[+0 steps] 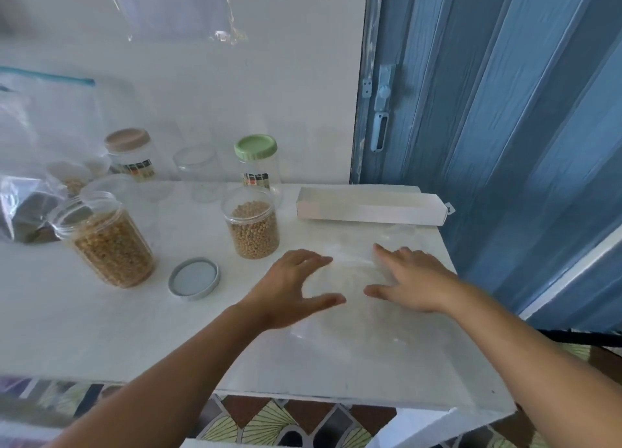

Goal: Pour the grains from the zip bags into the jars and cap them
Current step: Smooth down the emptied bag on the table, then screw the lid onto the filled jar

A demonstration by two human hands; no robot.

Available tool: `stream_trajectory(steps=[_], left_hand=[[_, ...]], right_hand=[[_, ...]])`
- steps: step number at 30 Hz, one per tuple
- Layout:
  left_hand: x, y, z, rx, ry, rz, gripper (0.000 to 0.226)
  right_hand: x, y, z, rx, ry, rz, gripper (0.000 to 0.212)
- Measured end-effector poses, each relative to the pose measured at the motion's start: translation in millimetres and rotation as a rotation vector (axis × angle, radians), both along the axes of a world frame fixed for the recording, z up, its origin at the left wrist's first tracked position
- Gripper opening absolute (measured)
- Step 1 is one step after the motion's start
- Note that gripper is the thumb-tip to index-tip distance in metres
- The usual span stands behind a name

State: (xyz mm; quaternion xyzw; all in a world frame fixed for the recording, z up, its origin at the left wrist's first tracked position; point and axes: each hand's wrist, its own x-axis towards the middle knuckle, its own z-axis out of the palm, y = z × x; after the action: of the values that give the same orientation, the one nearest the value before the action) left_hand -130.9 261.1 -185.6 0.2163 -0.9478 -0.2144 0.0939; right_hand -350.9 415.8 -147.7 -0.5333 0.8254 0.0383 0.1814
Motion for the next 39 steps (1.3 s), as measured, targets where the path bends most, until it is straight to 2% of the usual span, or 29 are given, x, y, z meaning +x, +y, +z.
stream_trajectory(steps=[3,5,9,12,14,17,19,21,24,27,33,39], left_hand=[[27.0,-13.9,25.5,-0.102,0.196,0.089,0.065],[54.3,-30.4,41.5,-0.139,0.332,0.188,0.058],[122.8,-68.2,72.9,-0.338,0.475,0.396,0.055],[169.4,-94.2,85.6,-0.474,0.529,0.589,0.064],[199.2,-112.7,88.3,-0.396,0.534,0.705,0.079],[229.2,-140.6,89.0,-0.176,0.458,0.795,0.105],[241.1,-157.5,86.0,-0.022,0.383,0.785,0.119],[247.5,-171.1,82.6,0.156,0.34,0.713,0.127],[250.8,-182.6,74.3,0.331,0.344,0.622,0.122],[252.8,-189.9,68.6,0.368,0.393,0.595,0.116],[258.3,-210.0,72.3,0.432,0.342,0.446,0.126],[258.9,-221.7,74.2,0.526,0.363,0.33,0.109]], right_hand=[[27.1,-25.0,15.7,-0.104,-0.058,-0.002,0.093],[55.1,-47.5,24.3,-0.164,-0.133,0.036,0.09],[123.7,-106.0,26.8,-0.265,-0.248,0.135,0.088],[168.2,-143.8,20.6,-0.301,-0.361,0.158,0.092],[196.6,-169.2,14.0,-0.261,-0.346,0.172,0.098],[224.5,-201.6,0.4,-0.181,-0.229,0.159,0.113],[236.3,-214.6,-9.0,-0.117,-0.187,0.13,0.125],[244.9,-218.8,-17.2,-0.067,-0.173,0.102,0.126],[254.5,-218.0,-22.5,-0.102,-0.147,0.064,0.119],[261.7,-221.7,-12.0,-0.192,-0.162,0.05,0.124],[273.7,-241.7,51.9,-0.392,-0.17,0.124,0.132],[276.3,-264.8,99.5,-0.57,-0.401,0.11,0.127]])
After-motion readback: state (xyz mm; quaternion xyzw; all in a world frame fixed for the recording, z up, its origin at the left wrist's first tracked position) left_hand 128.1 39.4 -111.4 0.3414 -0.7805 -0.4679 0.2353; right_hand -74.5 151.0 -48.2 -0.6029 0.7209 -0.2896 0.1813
